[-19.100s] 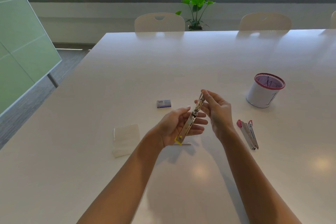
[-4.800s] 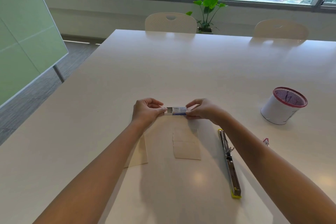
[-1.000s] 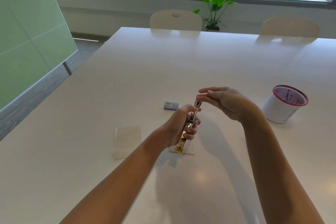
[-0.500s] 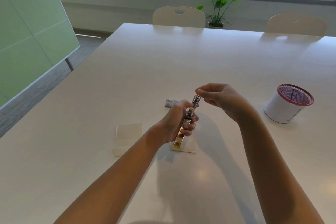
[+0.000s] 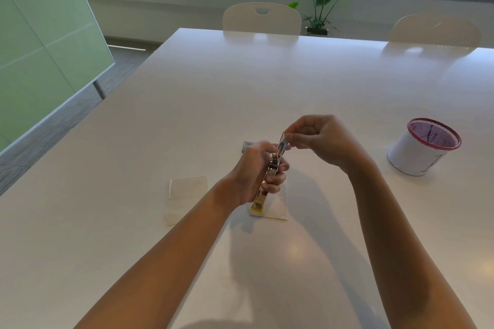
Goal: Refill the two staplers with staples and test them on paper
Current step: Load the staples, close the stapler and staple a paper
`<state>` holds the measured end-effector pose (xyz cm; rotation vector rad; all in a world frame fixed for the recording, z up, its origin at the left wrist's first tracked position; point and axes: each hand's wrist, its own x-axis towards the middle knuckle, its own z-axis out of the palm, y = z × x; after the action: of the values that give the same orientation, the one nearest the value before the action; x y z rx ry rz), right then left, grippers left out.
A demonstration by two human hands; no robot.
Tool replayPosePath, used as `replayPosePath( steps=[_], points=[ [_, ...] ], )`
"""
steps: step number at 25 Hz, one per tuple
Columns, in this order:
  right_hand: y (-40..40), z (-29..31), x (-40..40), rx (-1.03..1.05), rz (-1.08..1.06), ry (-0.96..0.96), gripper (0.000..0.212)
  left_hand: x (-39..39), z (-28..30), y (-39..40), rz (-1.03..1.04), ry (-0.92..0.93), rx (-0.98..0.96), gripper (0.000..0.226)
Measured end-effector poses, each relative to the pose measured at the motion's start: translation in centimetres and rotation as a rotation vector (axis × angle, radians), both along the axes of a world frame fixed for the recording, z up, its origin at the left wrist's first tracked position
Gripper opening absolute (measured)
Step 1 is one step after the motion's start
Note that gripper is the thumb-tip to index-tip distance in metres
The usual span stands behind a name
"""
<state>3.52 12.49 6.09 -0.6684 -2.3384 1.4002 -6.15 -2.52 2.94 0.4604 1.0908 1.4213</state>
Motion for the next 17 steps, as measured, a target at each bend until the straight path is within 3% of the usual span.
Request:
replayPosePath(
  steps=[8,17],
  points=[
    [-0.47,0.59,0.37,0.286,0.089,-0.013,0.008,0.34,0.19,-0.11,0.002,0.026,0.002,0.016],
    [-0.63,0.40,0.36,0.357,0.064,-0.069,0.002,0.89,-0.02,0.18,0.031,0.036,-0.022,0.014]
  ],
)
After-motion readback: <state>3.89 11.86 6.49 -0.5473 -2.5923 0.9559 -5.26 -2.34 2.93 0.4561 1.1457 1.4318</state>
